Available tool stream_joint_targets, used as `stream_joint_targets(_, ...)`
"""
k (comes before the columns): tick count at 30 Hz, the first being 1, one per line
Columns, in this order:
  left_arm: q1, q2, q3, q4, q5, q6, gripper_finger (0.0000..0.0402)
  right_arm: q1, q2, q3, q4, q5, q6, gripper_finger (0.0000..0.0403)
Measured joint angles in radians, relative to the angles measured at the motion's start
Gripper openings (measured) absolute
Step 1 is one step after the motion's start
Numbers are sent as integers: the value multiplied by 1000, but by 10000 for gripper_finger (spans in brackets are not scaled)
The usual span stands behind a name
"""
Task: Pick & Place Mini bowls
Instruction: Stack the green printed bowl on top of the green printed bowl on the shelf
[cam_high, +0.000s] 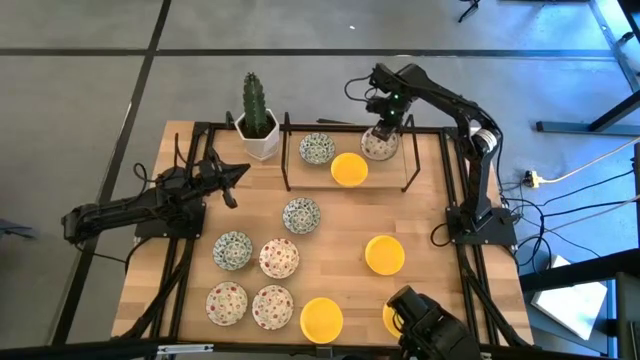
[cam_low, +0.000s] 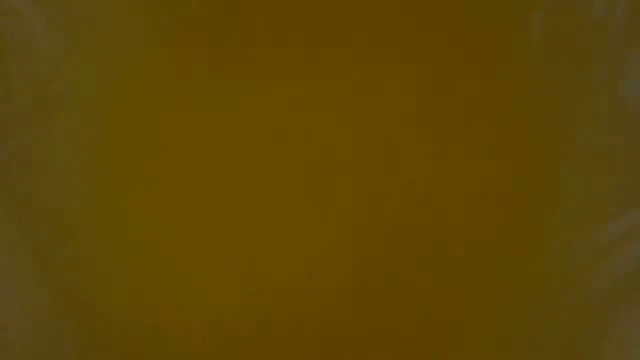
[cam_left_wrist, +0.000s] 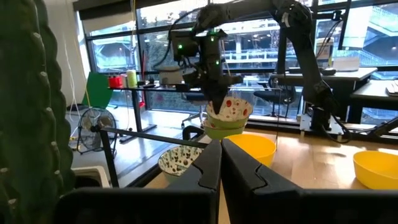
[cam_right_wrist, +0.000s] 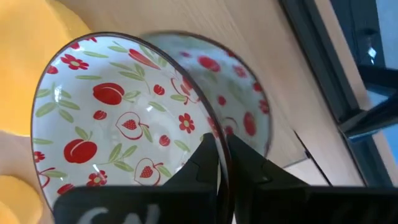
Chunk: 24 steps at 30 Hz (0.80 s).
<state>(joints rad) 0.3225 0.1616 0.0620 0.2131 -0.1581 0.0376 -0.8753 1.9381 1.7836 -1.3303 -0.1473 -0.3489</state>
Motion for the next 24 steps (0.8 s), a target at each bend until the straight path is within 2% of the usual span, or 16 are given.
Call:
stream_joint_targets(8,0,0,0,19,-1,1,5,0,0,-59,61,-3,2,19)
stream_joint_targets(17,0,0,0,52,-1,1,1,-9,0,-59,85,-2,0,60)
stream_joint_targets(24,0,0,0,53,-1,0,8,-12,0,-59,86,5,-36,76)
